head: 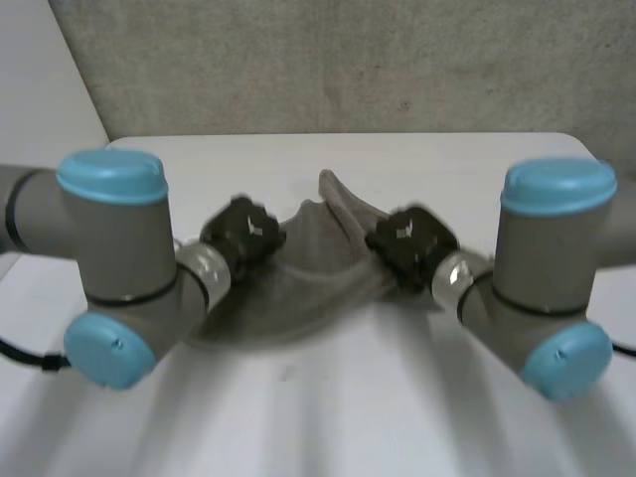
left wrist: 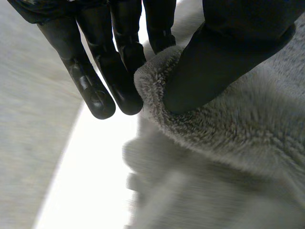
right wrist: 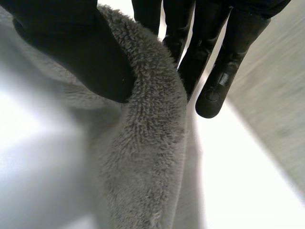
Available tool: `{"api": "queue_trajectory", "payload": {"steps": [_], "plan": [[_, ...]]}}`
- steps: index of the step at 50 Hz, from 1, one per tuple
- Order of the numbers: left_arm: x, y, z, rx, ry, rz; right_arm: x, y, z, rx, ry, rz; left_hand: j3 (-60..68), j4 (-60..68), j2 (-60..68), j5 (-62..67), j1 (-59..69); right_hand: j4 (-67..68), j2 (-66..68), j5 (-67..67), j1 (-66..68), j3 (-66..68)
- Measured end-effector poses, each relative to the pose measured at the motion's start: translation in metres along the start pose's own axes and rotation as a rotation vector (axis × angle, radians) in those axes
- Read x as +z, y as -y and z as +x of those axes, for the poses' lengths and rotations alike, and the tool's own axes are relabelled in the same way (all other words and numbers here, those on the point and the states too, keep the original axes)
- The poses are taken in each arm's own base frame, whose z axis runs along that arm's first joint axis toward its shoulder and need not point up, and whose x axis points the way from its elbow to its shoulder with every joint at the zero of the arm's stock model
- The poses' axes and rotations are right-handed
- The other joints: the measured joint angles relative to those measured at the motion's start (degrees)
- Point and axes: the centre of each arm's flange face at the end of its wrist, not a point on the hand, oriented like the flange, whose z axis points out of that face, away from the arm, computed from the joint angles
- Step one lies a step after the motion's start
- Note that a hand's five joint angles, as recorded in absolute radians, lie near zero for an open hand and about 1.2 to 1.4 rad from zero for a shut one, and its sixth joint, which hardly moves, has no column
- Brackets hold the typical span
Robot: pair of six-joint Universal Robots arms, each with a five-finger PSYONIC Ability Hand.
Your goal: Fold the towel.
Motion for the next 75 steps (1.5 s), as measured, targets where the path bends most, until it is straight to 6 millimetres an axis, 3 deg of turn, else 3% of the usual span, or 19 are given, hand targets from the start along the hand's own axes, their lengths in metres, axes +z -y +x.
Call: {"api": "queue_trajectory", "payload": {"steps": [3, 4, 5, 7, 10, 11, 13, 17, 21, 26, 27, 28, 35, 38, 41, 43, 57, 65, 75], "plan": [[0.013, 0.023, -0.035, 0.009, 0.139, 0.106, 0.015, 0.037, 0.028, -0.054, -0.116, 0.135, 0.28, 0.31, 0.28, 0.17, 0.01, 0.02, 0.38, 0.01, 0.00, 0.00], [0.013, 0.023, -0.035, 0.009, 0.139, 0.106, 0.015, 0.037, 0.028, -0.054, -0.116, 0.135, 0.28, 0.31, 0.28, 0.17, 0.01, 0.02, 0.38, 0.01, 0.00, 0.00], [0.018, 0.034, -0.051, 0.013, 0.204, 0.155, 0.018, 0.045, 0.035, -0.064, -0.144, 0.168, 0.35, 0.35, 0.34, 0.17, 0.01, 0.01, 0.41, 0.00, 0.00, 0.00], [0.024, 0.067, -0.100, 0.021, 0.406, 0.297, 0.027, 0.095, 0.071, -0.107, -0.326, 0.385, 0.48, 0.42, 0.39, 0.18, 0.32, 0.02, 0.41, 0.02, 0.00, 0.00], [0.023, 0.082, -0.122, 0.022, 0.502, 0.361, 0.026, 0.114, 0.084, -0.120, -0.404, 0.485, 0.51, 0.47, 0.43, 0.27, 0.32, 0.02, 0.41, 0.05, 0.00, 0.00], [0.017, 0.103, -0.153, 0.016, 0.647, 0.455, 0.021, 0.142, 0.102, -0.137, -0.515, 0.635, 0.54, 0.53, 0.44, 0.28, 0.32, 0.02, 0.41, 0.02, 0.00, 0.00], [0.008, 0.121, -0.180, -0.003, 0.783, 0.544, 0.013, 0.161, 0.114, -0.150, -0.594, 0.747, 0.54, 0.54, 0.45, 0.34, 0.32, 0.02, 0.41, 0.02, 0.00, 0.00], [-0.001, 0.131, -0.198, -0.047, 0.892, 0.619, 0.003, 0.175, 0.120, -0.160, -0.651, 0.835, 0.54, 0.54, 0.46, 0.49, 0.32, 0.02, 0.42, 0.05, 0.00, 0.00], [0.004, 0.118, -0.191, -0.083, 0.884, 0.594, 0.004, 0.164, 0.111, -0.158, -0.608, 0.787, 0.57, 0.55, 0.47, 0.51, 0.32, 0.02, 0.42, 0.10, 0.00, 0.05], [0.016, 0.060, -0.144, -0.102, 0.725, 0.396, 0.014, 0.115, 0.078, -0.142, -0.406, 0.513, 0.58, 0.56, 0.52, 0.51, 0.32, 0.02, 0.42, 0.11, 0.00, 0.19], [0.016, 0.060, -0.144, -0.102, 0.725, 0.396, 0.014, 0.115, 0.078, -0.142, -0.406, 0.513, 0.58, 0.56, 0.52, 0.51, 0.32, 0.02, 0.42, 0.11, 0.00, 0.19], [0.018, 0.031, -0.117, -0.106, 0.644, 0.300, 0.016, 0.087, 0.059, -0.141, -0.292, 0.366, 0.58, 0.56, 0.52, 0.51, 0.32, 0.02, 0.42, 0.11, 0.00, 0.19], [0.007, -0.047, -0.037, -0.119, 0.418, 0.034, 0.014, 0.012, 0.004, -0.151, 0.008, 0.026, 0.61, 0.57, 0.52, 0.51, 0.32, 0.02, 0.38, 0.12, -0.02, 0.20], [-0.002, -0.068, -0.012, -0.124, 0.349, -0.042, 0.012, -0.012, -0.012, -0.144, 0.091, -0.070, 0.61, 0.57, 0.52, 0.51, 0.32, -12.54, -12.16, -10.24, -7.70, -12.20], [-0.009, -0.078, 0.004, -0.127, 0.303, -0.086, 0.011, -0.026, -0.019, -0.107, 0.126, -0.125, 0.61, 0.57, 0.52, 0.52, 0.66, -41.51, -41.15, -39.09, -33.48, -41.07], [-0.015, -0.081, 0.011, -0.127, 0.285, -0.101, 0.010, -0.031, -0.019, -0.053, 0.126, -0.145, 0.61, 0.57, 0.52, 0.52, 0.66, -51.07, -49.31, -49.54, -40.10, -50.48], [-0.047, -0.059, -0.013, -0.138, 0.361, -0.078, -0.021, -0.042, 0.047, 0.446, -0.032, -0.150, 0.61, 0.57, 0.53, 0.53, 0.66, -53.65, -51.92, -52.46, -42.23, -53.83], [-0.064, -0.062, -0.018, -0.148, 0.383, -0.109, -0.030, -0.069, 0.076, 0.363, -0.033, -0.176, 0.61, 0.57, 0.53, 0.53, 0.66, -50.00, -49.31, -48.32, -40.09, -49.60], [-0.066, -0.072, -0.021, -0.161, 0.390, -0.140, -0.015, -0.105, 0.078, 0.161, 0.017, -0.236, 0.61, 0.58, 0.53, 0.53, 0.66, -44.37, -43.94, -43.28, -34.99, -43.83]]}}
